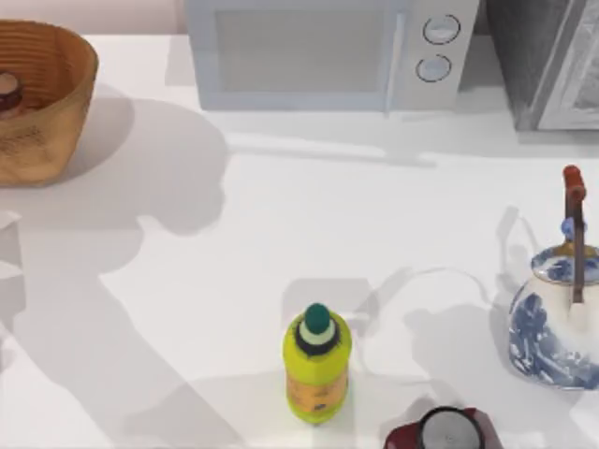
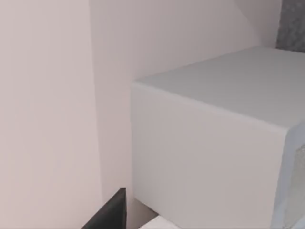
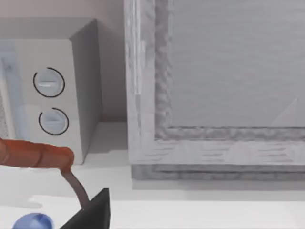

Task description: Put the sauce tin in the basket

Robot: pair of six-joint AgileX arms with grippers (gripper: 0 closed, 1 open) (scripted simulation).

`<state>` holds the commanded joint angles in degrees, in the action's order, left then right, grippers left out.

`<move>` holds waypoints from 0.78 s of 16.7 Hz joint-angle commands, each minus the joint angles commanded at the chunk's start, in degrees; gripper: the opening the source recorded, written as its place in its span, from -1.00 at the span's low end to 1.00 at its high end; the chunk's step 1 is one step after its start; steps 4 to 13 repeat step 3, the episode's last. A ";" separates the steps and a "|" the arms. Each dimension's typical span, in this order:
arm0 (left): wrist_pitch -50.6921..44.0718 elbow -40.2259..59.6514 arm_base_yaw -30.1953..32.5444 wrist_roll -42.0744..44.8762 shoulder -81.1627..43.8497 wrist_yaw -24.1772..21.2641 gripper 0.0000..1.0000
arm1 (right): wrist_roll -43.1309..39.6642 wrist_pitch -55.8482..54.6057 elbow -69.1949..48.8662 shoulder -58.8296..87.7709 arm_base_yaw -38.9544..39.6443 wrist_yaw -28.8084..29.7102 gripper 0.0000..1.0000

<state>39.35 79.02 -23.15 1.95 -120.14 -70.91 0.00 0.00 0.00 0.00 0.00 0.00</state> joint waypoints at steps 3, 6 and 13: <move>0.00 0.00 0.00 0.00 0.00 0.00 1.00 | 0.00 0.00 0.00 0.00 0.00 0.00 1.00; 0.00 0.00 0.00 0.00 0.00 0.00 1.00 | 0.00 0.00 0.00 0.00 0.00 0.00 1.00; 0.00 0.00 0.00 0.00 0.00 0.00 1.00 | 0.00 0.00 0.00 0.00 0.00 0.00 1.00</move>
